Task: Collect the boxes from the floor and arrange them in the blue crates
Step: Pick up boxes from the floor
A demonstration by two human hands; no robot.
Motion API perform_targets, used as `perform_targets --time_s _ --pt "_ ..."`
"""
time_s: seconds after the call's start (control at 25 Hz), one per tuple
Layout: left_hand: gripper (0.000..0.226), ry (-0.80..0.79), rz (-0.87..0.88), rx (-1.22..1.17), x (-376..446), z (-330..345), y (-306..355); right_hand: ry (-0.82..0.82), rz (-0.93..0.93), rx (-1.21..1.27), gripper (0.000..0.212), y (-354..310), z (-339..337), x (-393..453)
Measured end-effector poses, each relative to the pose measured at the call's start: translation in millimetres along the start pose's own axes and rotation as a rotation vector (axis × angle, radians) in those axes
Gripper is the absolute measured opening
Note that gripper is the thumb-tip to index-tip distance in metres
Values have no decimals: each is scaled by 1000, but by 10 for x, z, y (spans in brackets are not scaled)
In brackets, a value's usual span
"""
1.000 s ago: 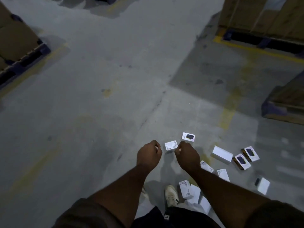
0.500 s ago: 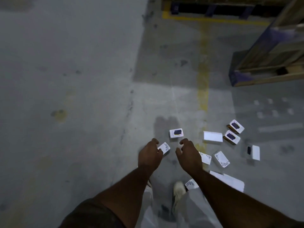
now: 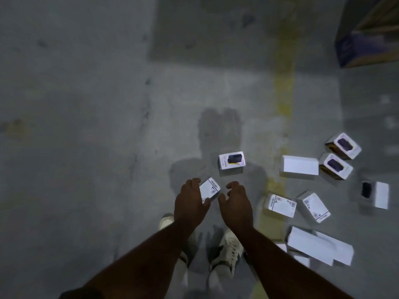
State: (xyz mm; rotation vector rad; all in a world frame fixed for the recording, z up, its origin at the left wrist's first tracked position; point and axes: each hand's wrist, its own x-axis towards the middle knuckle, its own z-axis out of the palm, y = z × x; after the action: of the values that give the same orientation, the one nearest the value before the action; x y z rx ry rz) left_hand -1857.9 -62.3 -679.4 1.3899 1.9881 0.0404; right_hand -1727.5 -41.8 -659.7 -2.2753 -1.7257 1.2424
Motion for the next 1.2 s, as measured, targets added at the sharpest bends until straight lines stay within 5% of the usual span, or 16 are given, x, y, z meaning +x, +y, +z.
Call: perform_targets --time_s 0.4,0.56,0.76,0.88,0.96,1.04,1.2 --pt "103 -123 -94 172 992 1734 -681 -158 160 114 38 1119 1375 1178" --pt "88 -111 -63 193 1208 2020 -810 -199 160 227 43 1224 1698 1409" --pt "51 13 -27 -197 1239 2075 -899 -31 73 280 27 1120 1721 1495" --pt "69 10 -304 -493 1237 1945 -808 135 5 321 19 1030 1512 1537" --pt "74 4 -450 -697 1289 1878 -720 300 -82 212 14 1053 1309 1669" --pt "71 -41 -496 -805 1392 1807 -634 383 -230 5 37 1059 1135 1910" --pt "58 -103 -489 -901 1683 1771 -592 97 -403 -575 89 1009 947 2476"
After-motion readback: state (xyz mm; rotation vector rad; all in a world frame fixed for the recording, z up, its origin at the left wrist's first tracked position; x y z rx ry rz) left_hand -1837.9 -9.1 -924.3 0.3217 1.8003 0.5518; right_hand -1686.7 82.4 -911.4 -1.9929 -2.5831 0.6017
